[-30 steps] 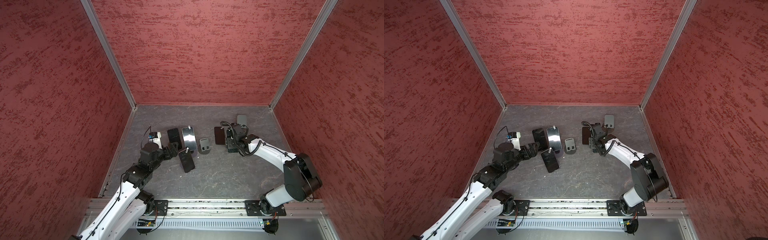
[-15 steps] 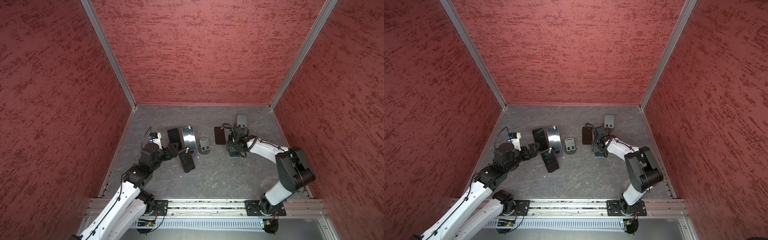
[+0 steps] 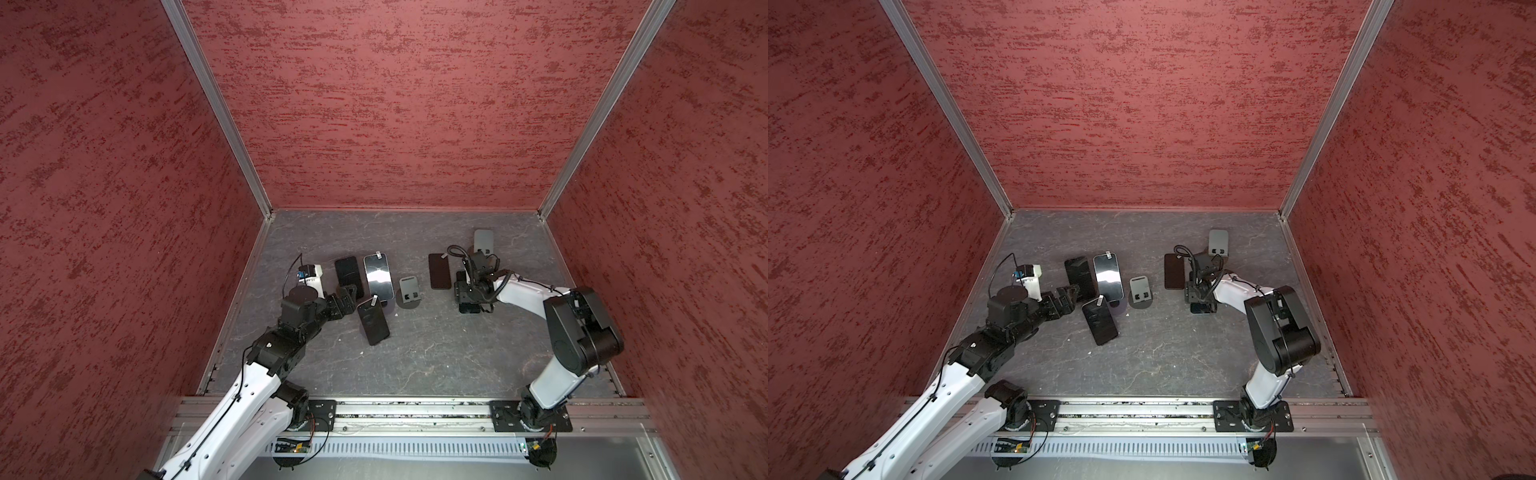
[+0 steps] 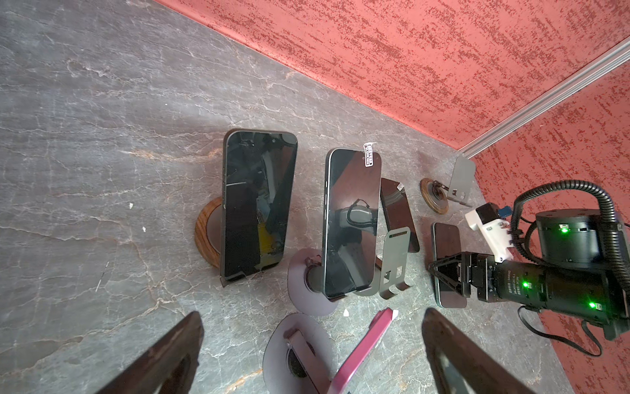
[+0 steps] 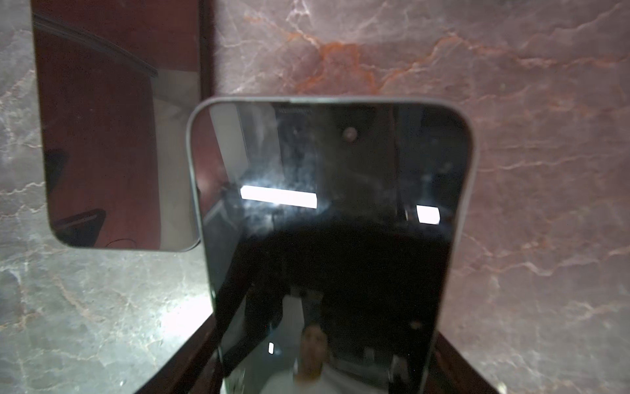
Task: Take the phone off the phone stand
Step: 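Lower the dark phone flat beside the black phone and open the right gripper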
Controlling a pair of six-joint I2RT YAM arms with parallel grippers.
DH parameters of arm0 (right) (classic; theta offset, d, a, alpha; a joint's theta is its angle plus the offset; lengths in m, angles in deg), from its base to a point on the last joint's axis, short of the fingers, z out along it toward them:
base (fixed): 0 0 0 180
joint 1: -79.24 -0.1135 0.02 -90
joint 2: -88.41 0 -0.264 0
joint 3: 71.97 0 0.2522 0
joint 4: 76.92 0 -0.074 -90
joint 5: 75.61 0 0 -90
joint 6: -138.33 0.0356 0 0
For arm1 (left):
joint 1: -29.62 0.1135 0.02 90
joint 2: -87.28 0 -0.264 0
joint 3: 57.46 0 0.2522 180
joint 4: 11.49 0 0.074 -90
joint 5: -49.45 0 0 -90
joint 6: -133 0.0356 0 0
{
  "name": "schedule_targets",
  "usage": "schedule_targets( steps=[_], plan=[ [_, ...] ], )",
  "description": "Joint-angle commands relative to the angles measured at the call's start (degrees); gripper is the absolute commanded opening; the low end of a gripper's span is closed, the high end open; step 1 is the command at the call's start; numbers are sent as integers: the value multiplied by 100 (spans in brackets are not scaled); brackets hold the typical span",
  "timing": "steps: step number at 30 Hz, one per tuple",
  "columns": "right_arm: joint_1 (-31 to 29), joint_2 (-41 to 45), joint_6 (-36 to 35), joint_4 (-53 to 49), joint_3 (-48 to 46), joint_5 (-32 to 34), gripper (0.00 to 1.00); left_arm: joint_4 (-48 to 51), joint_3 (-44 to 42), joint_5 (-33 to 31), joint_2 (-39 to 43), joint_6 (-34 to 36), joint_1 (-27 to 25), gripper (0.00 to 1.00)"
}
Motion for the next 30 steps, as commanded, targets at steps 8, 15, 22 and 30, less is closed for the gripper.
schedule_targets(
  steps=[8,15,22,30],
  plan=[
    [169,-369,-237,64,169,-306,73,-25,10,-113,49,61,25,99],
    [214,-517,-253,54,232,-476,75,19,72,-127,58,113,26,99],
    [233,-559,-201,116,203,-574,76,12,81,-129,33,127,26,99],
    [242,-600,-208,91,232,-602,76,10,134,-143,21,166,26,99]
  ],
)
